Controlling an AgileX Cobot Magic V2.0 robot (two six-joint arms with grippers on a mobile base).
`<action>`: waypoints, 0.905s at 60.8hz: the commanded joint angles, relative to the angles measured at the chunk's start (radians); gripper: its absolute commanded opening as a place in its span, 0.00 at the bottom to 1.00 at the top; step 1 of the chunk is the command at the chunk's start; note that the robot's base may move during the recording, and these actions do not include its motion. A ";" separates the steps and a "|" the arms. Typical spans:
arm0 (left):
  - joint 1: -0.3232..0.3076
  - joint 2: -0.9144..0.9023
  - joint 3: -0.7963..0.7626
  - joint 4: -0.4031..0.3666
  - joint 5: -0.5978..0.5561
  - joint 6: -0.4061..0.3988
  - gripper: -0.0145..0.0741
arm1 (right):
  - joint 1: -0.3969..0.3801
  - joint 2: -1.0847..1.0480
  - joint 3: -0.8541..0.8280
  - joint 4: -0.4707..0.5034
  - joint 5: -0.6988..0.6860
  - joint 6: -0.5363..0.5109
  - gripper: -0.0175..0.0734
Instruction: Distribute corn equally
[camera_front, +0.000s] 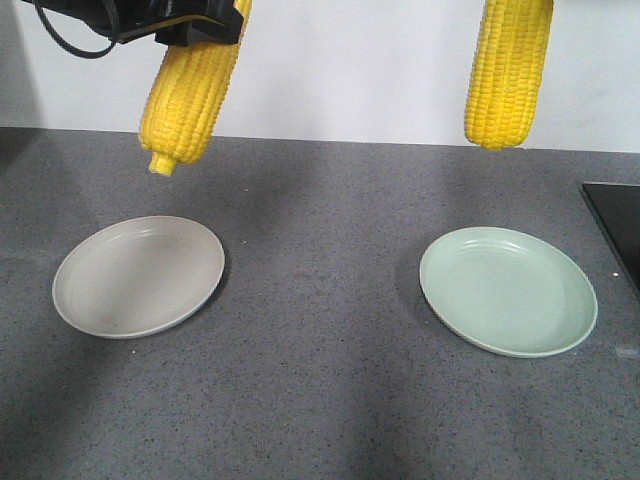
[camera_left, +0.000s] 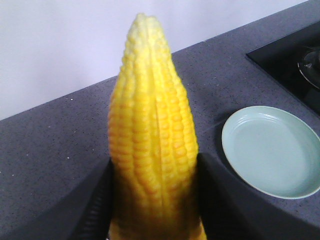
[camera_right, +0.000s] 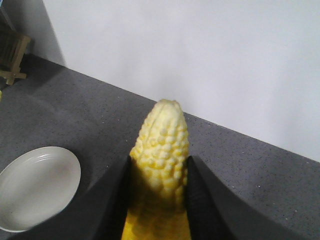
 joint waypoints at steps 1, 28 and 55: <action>0.001 -0.036 -0.030 -0.019 -0.063 -0.008 0.16 | -0.003 -0.035 -0.030 0.021 -0.067 -0.008 0.19; 0.001 -0.036 -0.030 -0.019 -0.063 -0.008 0.16 | -0.003 -0.035 -0.030 0.021 -0.067 -0.008 0.19; 0.001 -0.036 -0.030 -0.019 -0.063 -0.008 0.16 | -0.003 -0.035 -0.030 0.021 -0.067 -0.008 0.19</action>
